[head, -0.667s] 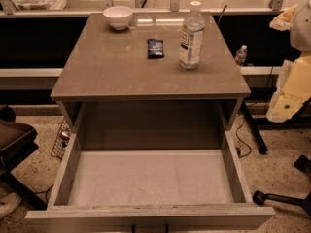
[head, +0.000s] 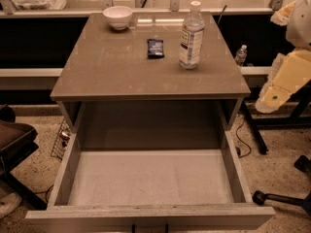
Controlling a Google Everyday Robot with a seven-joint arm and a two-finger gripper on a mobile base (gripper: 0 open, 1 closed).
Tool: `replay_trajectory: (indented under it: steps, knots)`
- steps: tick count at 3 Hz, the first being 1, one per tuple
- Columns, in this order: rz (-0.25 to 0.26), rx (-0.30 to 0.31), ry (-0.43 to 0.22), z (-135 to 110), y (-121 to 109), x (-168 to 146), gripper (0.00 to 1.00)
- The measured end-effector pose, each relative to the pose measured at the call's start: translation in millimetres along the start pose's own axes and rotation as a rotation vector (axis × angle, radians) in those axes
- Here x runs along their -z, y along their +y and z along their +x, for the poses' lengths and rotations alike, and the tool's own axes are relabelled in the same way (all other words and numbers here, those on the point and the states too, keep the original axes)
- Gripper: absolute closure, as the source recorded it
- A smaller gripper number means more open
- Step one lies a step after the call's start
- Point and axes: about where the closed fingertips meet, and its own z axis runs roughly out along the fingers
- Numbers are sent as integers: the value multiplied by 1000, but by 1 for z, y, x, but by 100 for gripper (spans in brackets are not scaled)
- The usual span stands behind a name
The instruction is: Place blue plastic bottle into top drawer
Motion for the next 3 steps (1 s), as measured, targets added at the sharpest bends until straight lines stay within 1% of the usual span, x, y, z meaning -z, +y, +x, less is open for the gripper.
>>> replay_trajectory:
  steps: [1, 2, 3]
  knots:
    - [63, -83, -133, -3, -38, -18, 0]
    - [157, -131, -301, -19, -95, -37, 0]
    - [254, -179, -498, -44, -166, -54, 0]
